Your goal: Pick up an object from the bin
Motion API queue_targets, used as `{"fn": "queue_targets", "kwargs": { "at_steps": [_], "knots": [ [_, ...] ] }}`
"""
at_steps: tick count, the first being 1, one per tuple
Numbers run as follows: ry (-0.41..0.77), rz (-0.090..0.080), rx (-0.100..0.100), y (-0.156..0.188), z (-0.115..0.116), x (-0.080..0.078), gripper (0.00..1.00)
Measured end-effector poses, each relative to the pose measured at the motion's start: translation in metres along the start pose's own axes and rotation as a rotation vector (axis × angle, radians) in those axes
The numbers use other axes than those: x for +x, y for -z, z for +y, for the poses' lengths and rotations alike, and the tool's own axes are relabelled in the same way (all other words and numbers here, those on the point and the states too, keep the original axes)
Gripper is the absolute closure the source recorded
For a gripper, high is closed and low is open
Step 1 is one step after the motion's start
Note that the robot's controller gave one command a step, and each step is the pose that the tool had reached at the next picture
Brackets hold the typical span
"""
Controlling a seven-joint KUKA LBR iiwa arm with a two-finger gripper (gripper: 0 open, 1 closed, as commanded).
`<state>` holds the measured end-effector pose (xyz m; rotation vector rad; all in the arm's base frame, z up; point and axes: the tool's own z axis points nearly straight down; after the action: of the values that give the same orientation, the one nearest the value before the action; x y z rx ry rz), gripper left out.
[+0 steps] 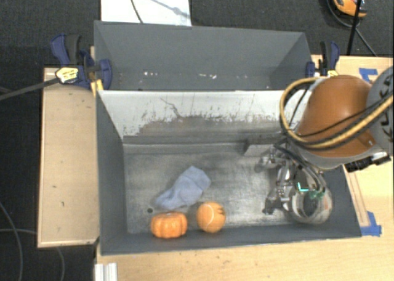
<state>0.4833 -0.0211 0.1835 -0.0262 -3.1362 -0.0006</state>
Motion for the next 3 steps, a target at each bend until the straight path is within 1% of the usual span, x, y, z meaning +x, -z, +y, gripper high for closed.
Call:
{"fn": "queue_targets", "kwargs": {
  "at_steps": [1,2,3],
  "knots": [
    [0.001,-0.008,0.000,0.004,0.000,-0.002,0.00],
    [0.170,-0.011,0.002,-0.064,-0.048,-0.027,0.00],
    [0.058,-0.007,0.000,-0.050,-0.093,-0.079,0.00]
  ]
}}
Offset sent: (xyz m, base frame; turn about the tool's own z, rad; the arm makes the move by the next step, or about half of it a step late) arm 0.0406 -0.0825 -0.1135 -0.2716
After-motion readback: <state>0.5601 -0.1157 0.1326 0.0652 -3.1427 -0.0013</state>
